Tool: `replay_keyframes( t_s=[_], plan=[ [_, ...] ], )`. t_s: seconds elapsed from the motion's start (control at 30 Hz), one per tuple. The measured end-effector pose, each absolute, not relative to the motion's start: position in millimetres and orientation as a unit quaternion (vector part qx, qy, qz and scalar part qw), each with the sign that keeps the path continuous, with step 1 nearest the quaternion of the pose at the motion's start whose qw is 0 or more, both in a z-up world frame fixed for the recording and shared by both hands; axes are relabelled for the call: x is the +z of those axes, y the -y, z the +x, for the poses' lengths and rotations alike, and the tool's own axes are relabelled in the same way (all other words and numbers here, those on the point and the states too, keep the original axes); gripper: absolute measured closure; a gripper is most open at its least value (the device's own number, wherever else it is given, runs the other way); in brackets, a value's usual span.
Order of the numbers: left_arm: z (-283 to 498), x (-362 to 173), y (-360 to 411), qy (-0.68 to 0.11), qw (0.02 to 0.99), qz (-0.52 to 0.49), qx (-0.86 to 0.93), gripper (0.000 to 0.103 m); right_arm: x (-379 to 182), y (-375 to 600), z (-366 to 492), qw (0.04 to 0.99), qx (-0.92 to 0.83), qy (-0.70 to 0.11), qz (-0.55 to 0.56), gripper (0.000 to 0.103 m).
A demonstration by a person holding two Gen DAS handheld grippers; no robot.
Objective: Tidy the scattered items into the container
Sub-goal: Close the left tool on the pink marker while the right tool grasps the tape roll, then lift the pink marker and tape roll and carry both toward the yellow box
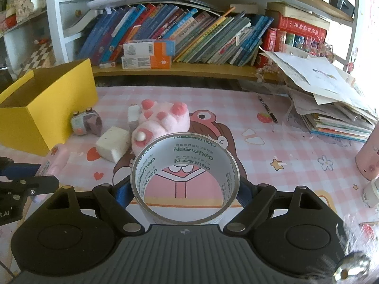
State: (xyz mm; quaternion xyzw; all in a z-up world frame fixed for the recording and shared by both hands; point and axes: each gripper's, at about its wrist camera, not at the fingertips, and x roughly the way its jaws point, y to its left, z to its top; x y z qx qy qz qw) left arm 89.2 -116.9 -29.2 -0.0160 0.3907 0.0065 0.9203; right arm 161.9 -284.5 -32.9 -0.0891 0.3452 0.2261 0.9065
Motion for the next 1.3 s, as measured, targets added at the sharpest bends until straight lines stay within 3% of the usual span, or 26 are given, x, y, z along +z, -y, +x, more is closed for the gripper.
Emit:
replay_keyframes(
  t_s=[1.3],
  plan=[
    [42,-2,105,-0.339,0.941,-0.014,0.001,0.080,-12,291,121,0.920,0.210,-0.319,-0.088,0.020]
  ],
)
